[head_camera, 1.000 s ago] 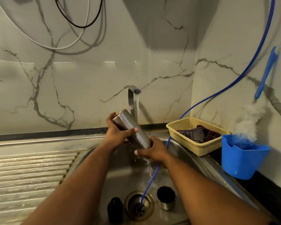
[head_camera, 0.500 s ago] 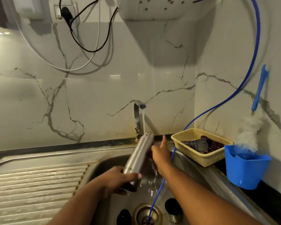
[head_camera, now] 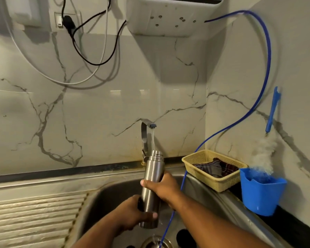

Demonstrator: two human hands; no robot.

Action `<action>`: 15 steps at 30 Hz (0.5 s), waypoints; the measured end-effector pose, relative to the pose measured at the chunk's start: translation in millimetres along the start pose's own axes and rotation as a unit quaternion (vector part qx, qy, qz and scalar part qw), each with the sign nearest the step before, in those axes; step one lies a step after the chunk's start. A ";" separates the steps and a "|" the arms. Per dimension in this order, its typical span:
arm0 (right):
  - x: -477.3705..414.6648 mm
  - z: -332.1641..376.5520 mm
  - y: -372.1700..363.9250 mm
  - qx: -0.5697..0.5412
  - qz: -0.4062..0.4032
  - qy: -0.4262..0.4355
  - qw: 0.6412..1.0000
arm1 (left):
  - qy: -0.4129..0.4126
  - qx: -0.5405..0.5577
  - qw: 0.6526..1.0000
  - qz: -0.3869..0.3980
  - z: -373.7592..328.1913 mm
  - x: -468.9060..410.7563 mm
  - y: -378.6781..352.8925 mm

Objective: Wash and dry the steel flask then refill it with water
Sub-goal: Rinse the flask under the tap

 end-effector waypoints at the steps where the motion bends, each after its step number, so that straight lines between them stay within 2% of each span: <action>1: 2.8 -4.0 -3.4 0.033 0.014 -0.003 0.999 | 0.000 -0.012 1.000 -0.011 4.2 -4.1 3.1; 4: 4.6 2.2 -8.4 0.113 0.022 0.042 0.992 | 0.020 -0.031 0.998 -0.056 15.9 -11.5 14.6; 8: -7.3 20.5 4.1 0.016 -0.039 0.053 0.998 | 0.036 -0.019 0.989 -0.145 18.0 -15.2 33.7; 11: -7.7 4.4 1.4 0.107 -0.020 0.024 0.994 | 0.016 -0.041 0.983 -0.179 13.5 -14.6 41.6; 15: -11.4 6.5 6.4 0.035 -0.039 0.021 0.998 | -0.001 -0.064 0.975 -0.213 13.1 -16.3 51.7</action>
Point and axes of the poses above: each hand's wrist, its own x-axis away from the middle knuckle, its own y-axis out of the back of the hand, z = x × y, the point moved 8 cm from there along -x, towards the middle knuckle, and after that the axes turned 11 degrees about -z, right-handed, at the moved point
